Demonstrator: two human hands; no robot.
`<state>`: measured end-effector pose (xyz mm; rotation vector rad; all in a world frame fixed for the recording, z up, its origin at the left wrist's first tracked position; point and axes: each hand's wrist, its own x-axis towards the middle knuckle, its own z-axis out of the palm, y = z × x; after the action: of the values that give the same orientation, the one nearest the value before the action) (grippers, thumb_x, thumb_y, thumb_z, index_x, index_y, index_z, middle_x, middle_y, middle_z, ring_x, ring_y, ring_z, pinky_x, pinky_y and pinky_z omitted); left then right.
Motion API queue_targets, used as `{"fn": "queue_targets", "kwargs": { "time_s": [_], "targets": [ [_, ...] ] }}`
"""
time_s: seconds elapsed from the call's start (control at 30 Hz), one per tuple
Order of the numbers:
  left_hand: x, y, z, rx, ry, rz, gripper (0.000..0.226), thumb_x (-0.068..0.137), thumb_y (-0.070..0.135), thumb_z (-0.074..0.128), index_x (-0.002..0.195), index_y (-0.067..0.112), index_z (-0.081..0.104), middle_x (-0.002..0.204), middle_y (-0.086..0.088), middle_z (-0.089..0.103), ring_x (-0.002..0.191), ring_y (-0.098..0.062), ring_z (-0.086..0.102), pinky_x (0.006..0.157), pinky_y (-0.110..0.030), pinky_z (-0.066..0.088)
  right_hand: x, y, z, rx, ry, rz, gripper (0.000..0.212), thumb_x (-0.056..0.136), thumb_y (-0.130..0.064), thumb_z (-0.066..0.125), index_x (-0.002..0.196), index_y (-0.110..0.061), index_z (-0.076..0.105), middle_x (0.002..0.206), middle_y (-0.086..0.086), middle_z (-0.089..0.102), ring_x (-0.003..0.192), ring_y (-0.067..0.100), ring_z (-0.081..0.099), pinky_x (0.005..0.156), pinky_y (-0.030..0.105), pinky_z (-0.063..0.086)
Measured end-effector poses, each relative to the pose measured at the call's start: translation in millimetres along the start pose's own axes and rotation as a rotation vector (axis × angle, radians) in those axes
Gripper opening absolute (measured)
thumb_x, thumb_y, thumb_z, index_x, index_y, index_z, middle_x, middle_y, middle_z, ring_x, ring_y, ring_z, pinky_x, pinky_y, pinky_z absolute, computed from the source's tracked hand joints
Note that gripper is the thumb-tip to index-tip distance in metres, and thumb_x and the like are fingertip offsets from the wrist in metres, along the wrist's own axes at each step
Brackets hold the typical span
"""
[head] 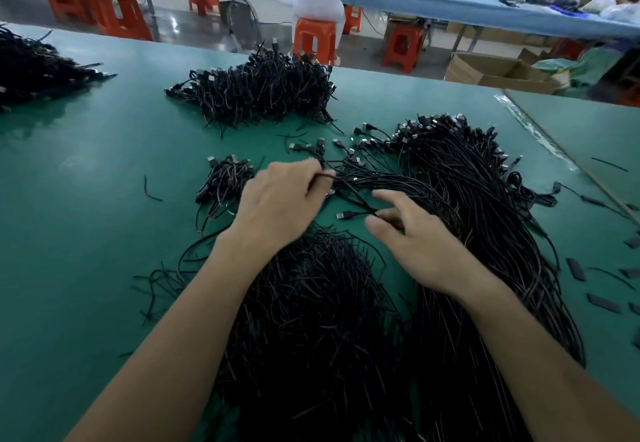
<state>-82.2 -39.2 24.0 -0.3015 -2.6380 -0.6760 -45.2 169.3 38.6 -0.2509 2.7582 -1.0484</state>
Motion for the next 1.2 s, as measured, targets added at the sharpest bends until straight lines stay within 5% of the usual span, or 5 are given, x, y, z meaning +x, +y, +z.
{"fn": "queue_targets", "kwargs": {
  "time_s": [0.4, 0.57, 0.73, 0.97, 1.2],
  "targets": [
    [-33.0, -6.9, -20.2, -0.461, -0.114, 0.010, 0.054, 0.094, 0.068, 0.041, 0.067, 0.024, 0.058, 0.049, 0.011, 0.049, 0.042, -0.006, 0.038, 0.045, -0.022, 0.035, -2.1, -12.1, 1.5, 0.392, 0.511, -0.315, 0.030, 0.100, -0.027, 0.058, 0.072, -0.021, 0.068, 0.056, 0.007, 0.052, 0.050, 0.014, 0.039, 0.046, 0.035, 0.034],
    [-43.8, 0.5, -18.0, -0.637, -0.475, -0.073, 0.066, 0.090, 0.071, 0.036, 0.066, 0.019, 0.068, 0.043, 0.009, 0.031, 0.039, -0.012, 0.027, 0.042, -0.023, 0.028, 1.2, -14.1, 9.2, 0.522, 0.467, -0.316, 0.030, 0.102, -0.020, 0.054, 0.074, -0.019, 0.066, 0.050, -0.021, 0.050, 0.047, 0.000, 0.044, 0.049, 0.009, 0.035],
    [-48.3, 12.7, -22.4, -1.304, -0.677, -0.136, 0.060, 0.100, 0.059, 0.038, 0.071, 0.017, 0.070, 0.050, 0.009, 0.026, 0.045, -0.013, 0.018, 0.043, -0.021, 0.021, 5.0, -13.6, 20.1, 0.369, 0.266, -0.219, 0.027, 0.101, -0.028, 0.054, 0.079, -0.026, 0.070, 0.058, -0.010, 0.055, 0.052, 0.016, 0.042, 0.050, 0.029, 0.036],
    [-43.4, 23.5, -10.8, -1.773, -0.241, -0.332, 0.041, 0.096, 0.039, 0.044, 0.097, 0.016, 0.078, 0.059, 0.008, 0.034, 0.048, -0.004, 0.028, 0.040, -0.016, 0.027, -12.1, -25.9, 45.2, 0.097, -0.004, -0.316, 0.023, 0.099, -0.020, 0.057, 0.079, -0.017, 0.067, 0.056, -0.010, 0.049, 0.049, 0.005, 0.042, 0.048, 0.018, 0.032],
    [-45.3, 18.9, -1.2, -1.163, 0.052, -0.241, 0.034, 0.108, 0.020, 0.038, 0.102, 0.012, 0.071, 0.072, 0.005, 0.064, 0.065, -0.011, 0.062, 0.061, -0.021, 0.052, -23.5, -32.1, 35.8, 0.087, -0.019, -0.345, 0.038, 0.100, -0.021, 0.055, 0.062, -0.025, 0.050, 0.056, -0.012, 0.047, 0.052, 0.005, 0.042, 0.051, 0.018, 0.033]
  ]
}}
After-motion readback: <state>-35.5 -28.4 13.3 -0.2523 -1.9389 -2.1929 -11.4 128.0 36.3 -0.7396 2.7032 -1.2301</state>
